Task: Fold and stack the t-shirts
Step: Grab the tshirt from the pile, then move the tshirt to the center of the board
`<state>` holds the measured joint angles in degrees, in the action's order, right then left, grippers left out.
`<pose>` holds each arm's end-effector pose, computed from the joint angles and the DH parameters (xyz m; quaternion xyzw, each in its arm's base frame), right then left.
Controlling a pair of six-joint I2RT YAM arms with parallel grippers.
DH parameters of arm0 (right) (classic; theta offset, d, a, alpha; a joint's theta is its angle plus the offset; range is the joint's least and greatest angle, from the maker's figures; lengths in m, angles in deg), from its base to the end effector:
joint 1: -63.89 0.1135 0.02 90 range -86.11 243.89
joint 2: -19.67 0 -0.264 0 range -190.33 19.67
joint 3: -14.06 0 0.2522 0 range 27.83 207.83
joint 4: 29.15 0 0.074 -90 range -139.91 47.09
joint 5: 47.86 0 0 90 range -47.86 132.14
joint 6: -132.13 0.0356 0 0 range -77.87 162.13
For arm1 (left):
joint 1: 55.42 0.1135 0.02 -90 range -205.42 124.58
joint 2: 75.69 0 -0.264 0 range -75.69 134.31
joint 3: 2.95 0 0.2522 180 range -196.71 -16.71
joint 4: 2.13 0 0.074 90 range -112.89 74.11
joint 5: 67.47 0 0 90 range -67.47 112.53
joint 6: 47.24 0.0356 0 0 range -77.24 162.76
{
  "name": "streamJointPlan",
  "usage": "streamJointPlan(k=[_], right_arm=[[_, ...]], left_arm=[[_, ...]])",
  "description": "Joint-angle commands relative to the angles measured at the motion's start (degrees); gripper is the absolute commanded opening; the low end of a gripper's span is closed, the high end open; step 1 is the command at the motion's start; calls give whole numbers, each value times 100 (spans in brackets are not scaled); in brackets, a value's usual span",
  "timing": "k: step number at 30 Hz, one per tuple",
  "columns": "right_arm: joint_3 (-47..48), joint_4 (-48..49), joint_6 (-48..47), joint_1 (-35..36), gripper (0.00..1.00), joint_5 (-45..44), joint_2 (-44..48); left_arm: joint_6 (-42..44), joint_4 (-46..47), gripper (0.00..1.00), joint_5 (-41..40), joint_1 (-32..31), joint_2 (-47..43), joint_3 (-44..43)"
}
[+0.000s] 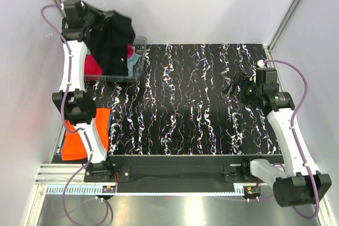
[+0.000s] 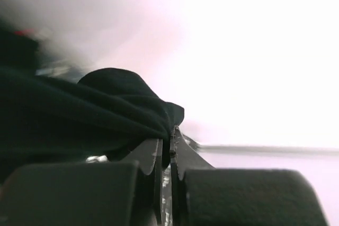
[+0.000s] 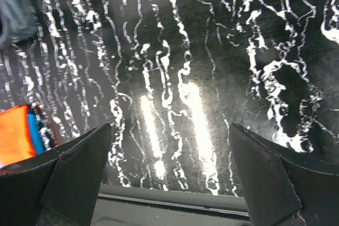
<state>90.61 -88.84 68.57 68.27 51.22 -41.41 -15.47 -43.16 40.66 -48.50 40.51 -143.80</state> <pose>0.2126 0.0219 0.3357 0.1455 0.9073 0.1733 0.3544 0.4671 0.0455 0.4252 -0.3461 0.7171 -0.3699 0.4787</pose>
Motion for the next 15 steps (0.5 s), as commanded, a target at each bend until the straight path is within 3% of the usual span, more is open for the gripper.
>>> streamJointPlan(k=[1, 6, 9, 13, 15], right_arm=[[-91, 111, 212, -16, 100, 278, 324], [-354, 111, 520, -16, 100, 849, 597], [-486, 85, 547, -16, 98, 1183, 764], [-618, -126, 477, -8, 96, 1473, 808], [-679, -162, 441, -8, 95, 1517, 878]], left_arm=[[303, 626, 0, 700, -444, -730, -755], [533, 608, 0, 999, -1235, -1863, -55], [856, 391, 0, 1096, -1982, -2618, 666], [1401, -425, 0, 737, -3438, -3340, 598], [1394, -578, 0, 692, -3801, -3753, 781]])
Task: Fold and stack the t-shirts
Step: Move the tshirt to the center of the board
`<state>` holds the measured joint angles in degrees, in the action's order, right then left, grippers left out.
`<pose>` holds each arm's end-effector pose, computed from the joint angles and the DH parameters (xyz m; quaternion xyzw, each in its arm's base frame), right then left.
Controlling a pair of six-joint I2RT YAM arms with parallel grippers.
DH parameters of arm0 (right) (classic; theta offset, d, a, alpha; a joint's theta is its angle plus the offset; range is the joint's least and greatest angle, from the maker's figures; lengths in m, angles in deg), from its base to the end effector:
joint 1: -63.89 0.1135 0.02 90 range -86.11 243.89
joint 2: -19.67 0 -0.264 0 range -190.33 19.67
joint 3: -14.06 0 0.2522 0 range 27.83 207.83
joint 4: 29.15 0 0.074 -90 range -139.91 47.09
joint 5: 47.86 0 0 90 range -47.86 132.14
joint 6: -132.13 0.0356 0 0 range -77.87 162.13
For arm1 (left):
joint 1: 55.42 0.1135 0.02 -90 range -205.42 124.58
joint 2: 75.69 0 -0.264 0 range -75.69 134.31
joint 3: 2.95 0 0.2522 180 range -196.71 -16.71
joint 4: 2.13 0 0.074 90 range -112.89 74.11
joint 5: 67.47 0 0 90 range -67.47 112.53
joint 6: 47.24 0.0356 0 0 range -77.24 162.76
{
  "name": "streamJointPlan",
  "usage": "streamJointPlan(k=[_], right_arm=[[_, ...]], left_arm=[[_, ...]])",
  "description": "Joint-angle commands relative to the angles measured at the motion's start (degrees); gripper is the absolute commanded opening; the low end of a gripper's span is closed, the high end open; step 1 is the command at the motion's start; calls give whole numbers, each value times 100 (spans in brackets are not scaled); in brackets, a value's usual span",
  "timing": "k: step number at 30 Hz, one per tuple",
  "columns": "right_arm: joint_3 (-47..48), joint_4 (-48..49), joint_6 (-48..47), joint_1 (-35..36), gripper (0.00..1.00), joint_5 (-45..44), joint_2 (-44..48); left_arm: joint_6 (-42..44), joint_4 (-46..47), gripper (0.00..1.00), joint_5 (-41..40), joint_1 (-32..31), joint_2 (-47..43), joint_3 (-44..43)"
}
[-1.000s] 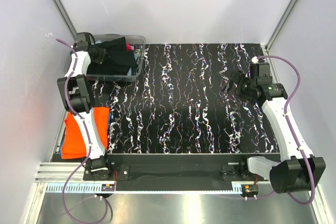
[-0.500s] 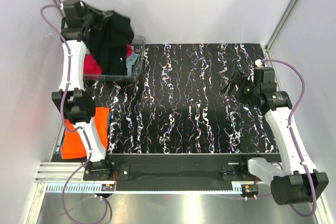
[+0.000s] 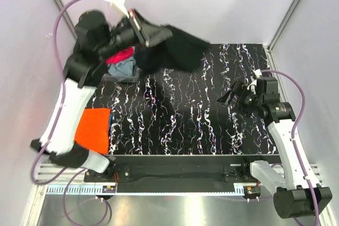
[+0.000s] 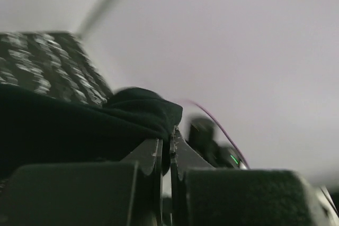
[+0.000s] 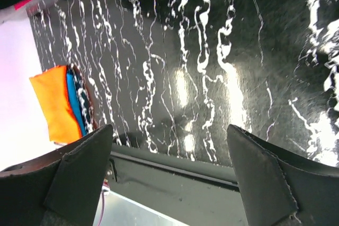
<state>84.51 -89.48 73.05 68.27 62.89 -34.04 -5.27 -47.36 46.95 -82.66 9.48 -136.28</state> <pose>0.1815 0.0265 0.3250 0.1385 0.8962 0.2752 0.3191 0.2353 -0.1377 0.5699 0.0293 0.6898 -0.5480 0.4722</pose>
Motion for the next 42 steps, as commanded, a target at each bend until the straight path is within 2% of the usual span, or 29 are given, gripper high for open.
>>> streamJointPlan(k=[1, 2, 4, 5, 6, 7, 8, 9, 11, 12, 16, 19, 21, 23, 29, 33, 34, 35, 36, 37, 38, 39, 40, 41, 42], right_arm=[[-131, -107, -24, -16, 95, 368, 177], [-158, -116, -85, -16, 95, 438, 203], [-228, -125, -112, -16, 94, 552, 291], [-263, -133, -103, -16, 94, 596, 317], [-307, -133, -86, -16, 93, 649, 344], [-429, -133, -60, -8, 93, 789, 335], [-491, -142, 19, -16, 92, 851, 318], [-570, -142, 54, -16, 92, 938, 248], [-799, -160, 194, 10, 90, 1158, 160], [-869, -186, 230, 62, 90, 1194, 99], [-1308, -318, 354, 475, 91, 1125, 37], [-1545, -616, 169, 625, 91, 975, -130], [-1625, -661, 239, 1054, 90, 826, -401], [-1678, -634, 597, 1754, 90, 265, -665], [-1512, -389, 1512, 2681, 89, -1159, -2054], [-1248, -301, 1882, 2779, 86, -2556, -2398], [-1152, -248, 1953, 2770, 80, -3037, -2389], [-1090, -222, 2040, 2770, 76, -3233, -2398], [-1046, -178, 2041, 2761, 69, -3375, -2459], [-959, -90, 2015, 2735, 58, -3559, -2512], [-897, -81, 1936, 2682, 35, -3630, -2599], [-835, -63, 1892, 2638, 28, -3709, -2774], [-678, -72, 1744, 2516, 18, -3823, -2837], [-555, -72, 1612, 2437, 7, -3824, -2855], [-423, -124, 1497, 2349, 0, -3868, -2812]], left_arm=[[304, -184, 0, 141, -587, -824, 448], [294, -202, 0, 159, -676, -1261, 774], [251, -316, 0, 63, -730, -1773, 2021], [233, -473, 7, -277, -721, -2306, 2460], [259, -840, 15, -411, -712, -2546, 3300], [329, -1070, 29, -569, -721, -2740, 3700], [416, -1264, 33, -927, -721, -3125, 4095], [530, -1614, 41, -1096, -721, -3294, 4909], [654, -2037, 54, -1604, -616, -3567, 5477], [759, -2396, 67, -1773, -581, -3621, 5836], [997, -2997, 86, -2608, -563, -3674, 6103], [1251, -2910, 87, -2478, -563, -3446, 6165], [1375, -2517, 87, -1698, -580, -3148, 6392], [1375, -2304, 86, -1354, -729, -2693, 6560], [1516, -2013, 88, -1230, -1458, -1205, 6806], [1761, -1951, 85, -1519, -1609, -678, 6789], [1849, -1960, 82, -1572, -1609, -416, 6745], [1928, -2004, 73, -1790, -1617, -283, 6701], [2007, -2100, 52, -1931, -1600, -159, 6562], [2052, -2153, 41, -2046, -1600, 42, 6456], [2087, -2188, 34, -2204, -1608, 114, 6342], [2131, -2250, 28, -2284, -1609, 167, 6088], [2166, -2294, 10, -2345, -1609, 237, 5920], [2192, -2399, 4, -2607, -1600, 255, 5710], [2280, -2591, 0, -2740, -1600, 255, 5255]])
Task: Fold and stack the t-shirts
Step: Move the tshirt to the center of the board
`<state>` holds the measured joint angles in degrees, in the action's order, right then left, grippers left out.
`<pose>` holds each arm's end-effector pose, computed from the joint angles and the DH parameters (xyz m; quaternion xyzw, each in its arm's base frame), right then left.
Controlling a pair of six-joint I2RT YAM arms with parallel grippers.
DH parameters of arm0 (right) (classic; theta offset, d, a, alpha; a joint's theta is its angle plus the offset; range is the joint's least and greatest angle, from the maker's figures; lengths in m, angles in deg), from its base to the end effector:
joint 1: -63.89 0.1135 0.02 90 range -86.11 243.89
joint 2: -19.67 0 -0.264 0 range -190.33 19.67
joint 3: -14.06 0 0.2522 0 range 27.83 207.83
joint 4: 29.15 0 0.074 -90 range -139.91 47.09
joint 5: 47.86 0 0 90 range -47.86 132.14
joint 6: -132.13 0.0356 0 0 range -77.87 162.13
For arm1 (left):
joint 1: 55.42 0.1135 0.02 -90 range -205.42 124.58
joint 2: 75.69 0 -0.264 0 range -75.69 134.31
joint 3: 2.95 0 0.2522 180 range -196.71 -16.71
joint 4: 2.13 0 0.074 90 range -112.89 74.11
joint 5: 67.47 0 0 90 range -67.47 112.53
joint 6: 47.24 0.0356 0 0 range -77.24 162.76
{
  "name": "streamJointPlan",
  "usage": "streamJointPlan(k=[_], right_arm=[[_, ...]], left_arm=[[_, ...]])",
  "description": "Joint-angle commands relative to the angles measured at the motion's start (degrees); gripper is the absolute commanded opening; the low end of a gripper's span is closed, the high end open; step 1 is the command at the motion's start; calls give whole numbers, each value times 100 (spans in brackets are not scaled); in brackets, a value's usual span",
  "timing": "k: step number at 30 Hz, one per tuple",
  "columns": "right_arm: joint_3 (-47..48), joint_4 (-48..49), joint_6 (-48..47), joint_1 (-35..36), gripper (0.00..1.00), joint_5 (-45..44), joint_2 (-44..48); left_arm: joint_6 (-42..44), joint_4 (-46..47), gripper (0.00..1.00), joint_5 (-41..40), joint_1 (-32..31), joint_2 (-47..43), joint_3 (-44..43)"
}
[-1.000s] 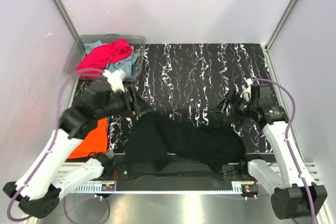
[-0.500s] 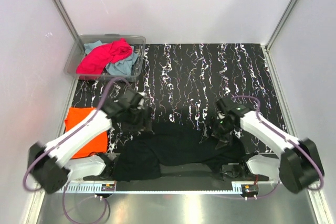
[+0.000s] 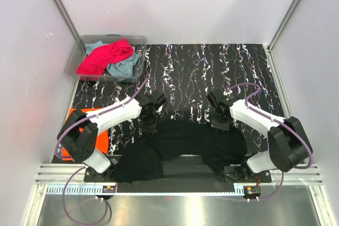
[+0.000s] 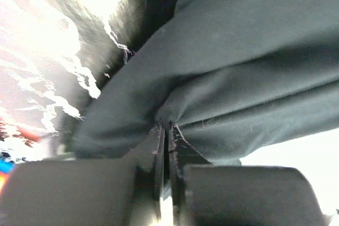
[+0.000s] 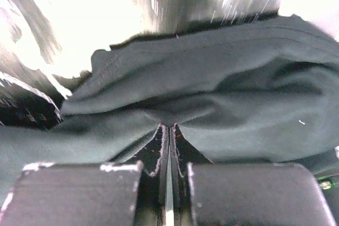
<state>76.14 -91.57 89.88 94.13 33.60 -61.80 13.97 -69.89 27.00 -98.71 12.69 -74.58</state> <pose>0.2051 0.1134 0.1828 0.1567 0.9823 -0.0129 0.1021 0.1906 -0.1834 0.1957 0.1278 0.9899 -0.0597 0.0158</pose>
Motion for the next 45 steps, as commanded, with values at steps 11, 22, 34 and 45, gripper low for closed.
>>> streamJointPlan(k=[11, 22, 34, 45], right_arm=[[2901, -520, -2507, -537, 0, -1036, 939], [3236, -1917, -1647, -537, 0, -623, 2952], [4475, -1120, -1795, -1537, 0, 130, -23], [4874, -1551, -2761, -2189, 63, 1160, -2375]], left_arm=[[1297, -1033, 0, -2196, 5, -356, -3985], [525, -1500, 0, -2066, 5, -2384, -3293], [805, -1848, 31, -1351, 873, 237, -3825], [2000, -402, 52, -600, 1393, 445, -2934]])
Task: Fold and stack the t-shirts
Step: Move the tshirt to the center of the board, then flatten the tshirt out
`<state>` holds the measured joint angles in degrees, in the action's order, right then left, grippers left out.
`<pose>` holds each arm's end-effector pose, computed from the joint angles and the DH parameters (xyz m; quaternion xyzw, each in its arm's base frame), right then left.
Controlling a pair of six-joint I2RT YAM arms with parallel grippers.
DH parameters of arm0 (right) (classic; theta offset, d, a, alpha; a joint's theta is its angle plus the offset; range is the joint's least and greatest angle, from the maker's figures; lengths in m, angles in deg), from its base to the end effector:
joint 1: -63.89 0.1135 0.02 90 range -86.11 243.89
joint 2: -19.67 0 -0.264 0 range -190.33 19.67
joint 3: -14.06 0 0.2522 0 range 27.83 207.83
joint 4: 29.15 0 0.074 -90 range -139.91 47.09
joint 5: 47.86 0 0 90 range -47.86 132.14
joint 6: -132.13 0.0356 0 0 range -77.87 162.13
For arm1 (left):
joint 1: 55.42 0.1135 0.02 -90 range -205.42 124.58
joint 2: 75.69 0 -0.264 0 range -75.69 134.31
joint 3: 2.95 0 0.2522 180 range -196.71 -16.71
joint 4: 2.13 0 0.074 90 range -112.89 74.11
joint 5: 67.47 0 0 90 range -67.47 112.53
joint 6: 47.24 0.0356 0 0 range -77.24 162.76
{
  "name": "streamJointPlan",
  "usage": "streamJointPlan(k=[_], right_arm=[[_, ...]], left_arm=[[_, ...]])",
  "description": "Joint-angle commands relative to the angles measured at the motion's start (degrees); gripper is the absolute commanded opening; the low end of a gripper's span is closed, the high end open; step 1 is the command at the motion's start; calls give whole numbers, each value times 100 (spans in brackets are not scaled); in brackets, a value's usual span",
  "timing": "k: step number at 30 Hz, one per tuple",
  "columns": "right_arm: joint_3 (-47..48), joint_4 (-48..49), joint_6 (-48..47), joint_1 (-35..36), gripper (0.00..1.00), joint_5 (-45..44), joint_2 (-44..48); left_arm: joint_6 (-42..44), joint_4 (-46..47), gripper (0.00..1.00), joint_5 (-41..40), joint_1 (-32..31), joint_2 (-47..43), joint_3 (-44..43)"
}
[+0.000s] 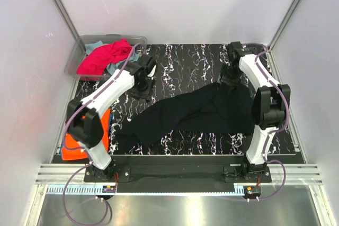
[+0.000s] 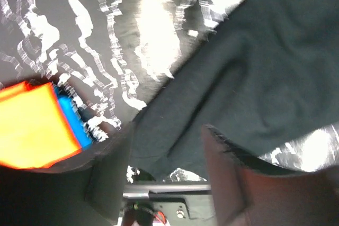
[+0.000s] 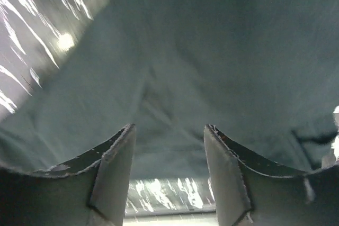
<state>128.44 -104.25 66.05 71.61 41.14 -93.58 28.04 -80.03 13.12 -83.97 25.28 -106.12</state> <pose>0.4030 0.0540 0.2557 0.1407 0.9801 0.0297 0.1365 0.3095 -0.1618 0.2766 0.1089 0.9829 0.0299 0.1453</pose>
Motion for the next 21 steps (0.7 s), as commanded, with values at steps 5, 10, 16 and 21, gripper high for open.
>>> streamJointPlan(k=[5, 10, 16, 21], right_arm=[[-2191, 315, -467, 71, 58, 566, 1665], [-2573, 492, -336, 71, 16, 591, 1412], [-2934, 781, -291, 54, 43, 715, 1358], [-3241, 913, -362, 45, 48, 434, 1490]], left_arm=[[435, 981, 46, 2004, -211, -939, 1047], [225, 1070, 73, 2040, -334, -1263, 1793], [-811, 1158, 68, 2058, -730, -2149, 2873], [-1235, 1184, 64, 2171, -748, -2424, 3482]])
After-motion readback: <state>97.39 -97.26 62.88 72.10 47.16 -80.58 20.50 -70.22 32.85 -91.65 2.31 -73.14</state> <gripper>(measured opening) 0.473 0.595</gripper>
